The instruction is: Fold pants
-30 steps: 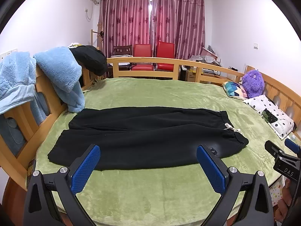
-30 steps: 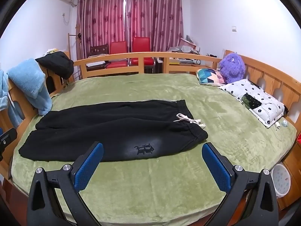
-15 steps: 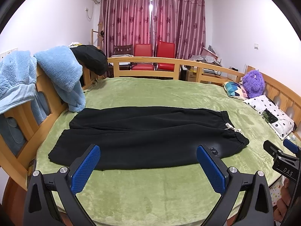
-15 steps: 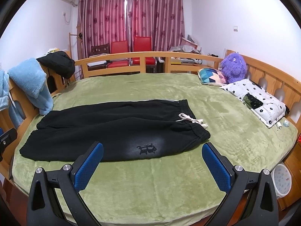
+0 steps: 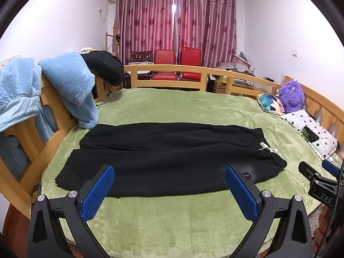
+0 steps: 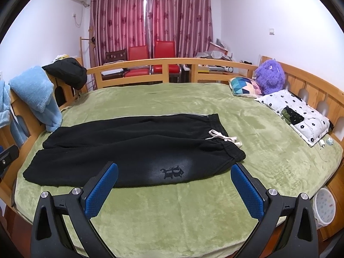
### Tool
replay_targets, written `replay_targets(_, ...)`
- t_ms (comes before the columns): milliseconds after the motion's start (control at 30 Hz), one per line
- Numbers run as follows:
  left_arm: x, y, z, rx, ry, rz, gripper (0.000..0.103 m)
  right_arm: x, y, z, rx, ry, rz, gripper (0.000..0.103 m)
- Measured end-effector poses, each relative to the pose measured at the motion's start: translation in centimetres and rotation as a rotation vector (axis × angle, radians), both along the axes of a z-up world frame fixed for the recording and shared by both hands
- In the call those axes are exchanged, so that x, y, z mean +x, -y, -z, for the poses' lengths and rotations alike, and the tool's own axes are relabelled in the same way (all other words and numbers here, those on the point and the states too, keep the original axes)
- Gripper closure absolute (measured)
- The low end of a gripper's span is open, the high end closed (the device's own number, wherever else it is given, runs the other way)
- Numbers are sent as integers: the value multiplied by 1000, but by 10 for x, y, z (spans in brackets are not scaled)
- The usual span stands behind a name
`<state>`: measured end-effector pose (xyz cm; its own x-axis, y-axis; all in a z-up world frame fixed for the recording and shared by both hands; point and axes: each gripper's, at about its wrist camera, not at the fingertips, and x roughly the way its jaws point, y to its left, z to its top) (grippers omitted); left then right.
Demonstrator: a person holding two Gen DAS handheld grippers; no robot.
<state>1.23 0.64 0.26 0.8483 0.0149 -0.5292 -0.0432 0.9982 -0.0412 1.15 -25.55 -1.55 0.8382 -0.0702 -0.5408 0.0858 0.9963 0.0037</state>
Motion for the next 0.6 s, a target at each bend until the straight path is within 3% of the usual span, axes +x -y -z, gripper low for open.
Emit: replay_targets(600, 13, -7, 4, 34, 2, -38, 0, 20, -4, 9, -16, -44, 23, 0)
